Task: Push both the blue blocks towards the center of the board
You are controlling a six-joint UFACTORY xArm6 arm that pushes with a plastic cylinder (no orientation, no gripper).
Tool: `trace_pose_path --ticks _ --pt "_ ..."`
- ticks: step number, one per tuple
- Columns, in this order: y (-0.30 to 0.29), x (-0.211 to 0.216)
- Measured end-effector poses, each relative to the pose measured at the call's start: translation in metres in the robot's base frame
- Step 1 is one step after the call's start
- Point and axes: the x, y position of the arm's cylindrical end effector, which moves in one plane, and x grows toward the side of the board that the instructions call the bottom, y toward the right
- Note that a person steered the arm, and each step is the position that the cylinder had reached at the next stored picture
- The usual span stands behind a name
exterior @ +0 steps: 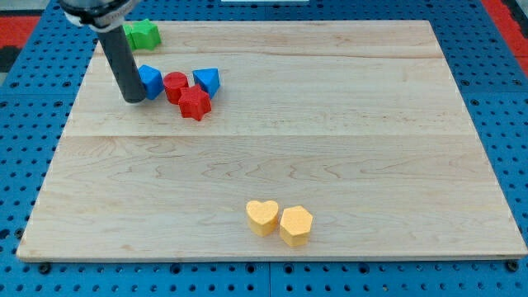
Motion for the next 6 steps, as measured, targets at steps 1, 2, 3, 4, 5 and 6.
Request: trace_pose_path --ticks 1,2,3,4,5,6 --pt "-0.003 -0.035" --pt "-0.037 -0.056" --pt "-0.064 -0.064" --pt "-0.032 -0.064" --pt "0.005 -0.064" --pt "0.039 -0.056"
